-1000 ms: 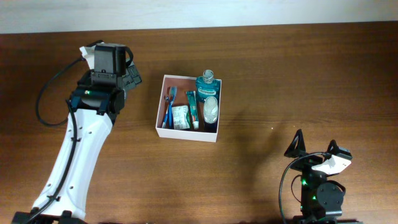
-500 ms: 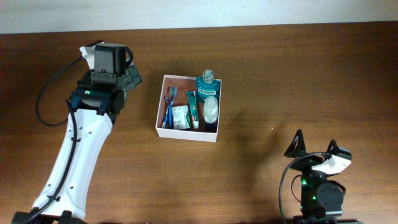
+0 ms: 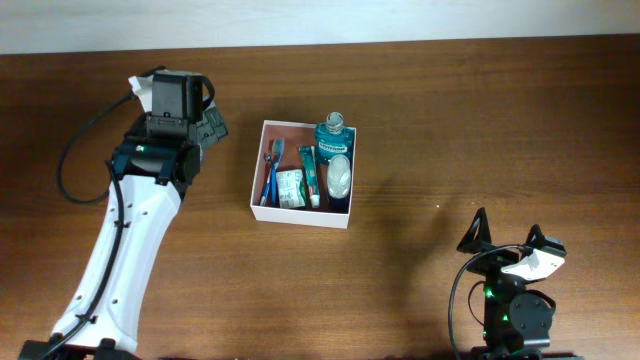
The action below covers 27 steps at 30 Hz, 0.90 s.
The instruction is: Pack container
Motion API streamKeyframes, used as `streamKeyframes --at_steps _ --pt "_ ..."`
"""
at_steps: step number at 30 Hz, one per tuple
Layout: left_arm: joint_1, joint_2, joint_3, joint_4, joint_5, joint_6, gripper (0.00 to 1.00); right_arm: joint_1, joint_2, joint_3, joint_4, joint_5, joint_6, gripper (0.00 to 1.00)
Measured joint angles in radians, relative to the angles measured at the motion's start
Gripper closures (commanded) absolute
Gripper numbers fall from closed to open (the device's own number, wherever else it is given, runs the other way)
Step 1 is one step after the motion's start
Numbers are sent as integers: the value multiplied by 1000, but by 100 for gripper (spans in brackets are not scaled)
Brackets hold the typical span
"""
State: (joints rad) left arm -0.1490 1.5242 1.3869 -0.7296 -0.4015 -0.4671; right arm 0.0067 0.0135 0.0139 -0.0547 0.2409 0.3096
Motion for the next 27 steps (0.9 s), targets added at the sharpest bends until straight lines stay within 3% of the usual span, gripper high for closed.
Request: streamKeyframes --at_steps 8,27 --pt "0 -51 0 -83 11 2 1 0 0 0 0 0 1 1" --pt "0 -869 0 -511 76 3 1 1 0 0 0 0 1 1"
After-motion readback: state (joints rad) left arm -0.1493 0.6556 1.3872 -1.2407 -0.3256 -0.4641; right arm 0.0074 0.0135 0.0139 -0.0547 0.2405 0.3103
